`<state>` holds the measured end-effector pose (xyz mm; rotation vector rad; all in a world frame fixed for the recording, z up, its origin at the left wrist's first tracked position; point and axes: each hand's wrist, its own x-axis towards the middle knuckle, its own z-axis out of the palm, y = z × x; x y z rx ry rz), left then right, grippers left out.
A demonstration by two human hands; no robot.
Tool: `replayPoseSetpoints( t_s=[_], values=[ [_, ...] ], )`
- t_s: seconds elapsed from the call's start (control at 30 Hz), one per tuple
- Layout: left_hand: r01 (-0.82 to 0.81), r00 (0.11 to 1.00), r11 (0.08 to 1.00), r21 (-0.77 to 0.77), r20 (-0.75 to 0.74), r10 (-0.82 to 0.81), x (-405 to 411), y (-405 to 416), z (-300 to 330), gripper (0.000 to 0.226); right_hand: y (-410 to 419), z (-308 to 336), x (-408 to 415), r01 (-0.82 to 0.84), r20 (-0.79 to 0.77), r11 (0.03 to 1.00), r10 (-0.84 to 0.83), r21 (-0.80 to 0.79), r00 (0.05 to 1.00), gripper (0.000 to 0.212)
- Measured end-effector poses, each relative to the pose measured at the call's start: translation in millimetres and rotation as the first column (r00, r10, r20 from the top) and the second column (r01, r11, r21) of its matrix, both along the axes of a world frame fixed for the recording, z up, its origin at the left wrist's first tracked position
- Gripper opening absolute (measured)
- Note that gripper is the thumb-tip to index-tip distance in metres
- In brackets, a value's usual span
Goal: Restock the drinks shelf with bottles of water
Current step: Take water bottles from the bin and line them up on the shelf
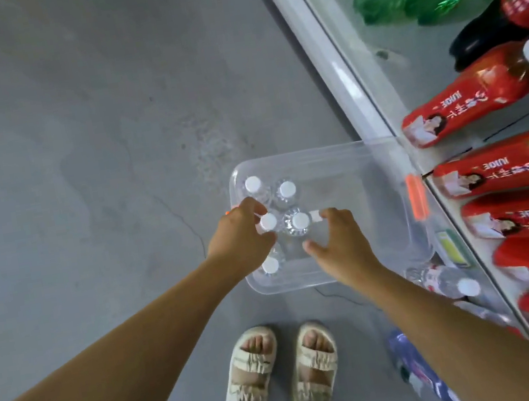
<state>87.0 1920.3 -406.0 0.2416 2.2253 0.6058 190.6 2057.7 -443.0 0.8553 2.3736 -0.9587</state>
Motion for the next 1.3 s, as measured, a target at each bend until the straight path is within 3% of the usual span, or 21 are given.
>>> replayPoseSetpoints(
  t_s=[0.13,0.37,0.5,0.7,0.83,0.97,1.3],
  values=[
    [0.022,0.997,1.000,0.005,-0.078,-0.022,-4.1,6.5,-43.7,0.042,-2.7,-58.0,-1.0,0.027,-0.031,1.000,-0.027,0.002,0.999,0.061],
    [0.065,0.986,0.998,0.013,-0.156,-0.062,-1.8,13.3,-95.8,0.044,-7.9,-127.6,-8.2,0.161,-0.263,0.987,-0.161,-0.020,0.951,0.061],
    [0.079,0.980,0.996,0.040,-0.186,-0.071,-3.0,16.0,-109.3,0.045,-8.2,-146.4,-9.1,0.214,-0.349,0.967,-0.249,-0.136,0.903,0.053],
    [0.098,0.976,0.994,0.054,-0.202,-0.085,-4.2,16.6,-106.1,0.046,5.4,-142.8,-9.9,0.319,-0.360,0.918,-0.387,-0.234,0.849,0.044],
    [0.095,0.975,0.992,0.077,-0.210,-0.077,-4.0,19.9,-86.3,0.044,27.8,-114.3,-8.1,0.342,-0.393,0.914,-0.403,-0.217,0.827,0.025],
    [0.092,0.978,0.990,0.103,-0.195,-0.071,-3.3,30.3,-41.5,0.044,59.9,-56.4,-3.3,0.340,-0.365,0.900,-0.423,-0.271,0.829,0.025],
    [0.116,0.993,0.963,0.244,0.004,-0.120,-19.2,64.3,124.8,0.057,119.4,169.9,-26.9,0.262,-0.254,0.792,-0.458,-0.551,0.852,0.024]
  ],
)
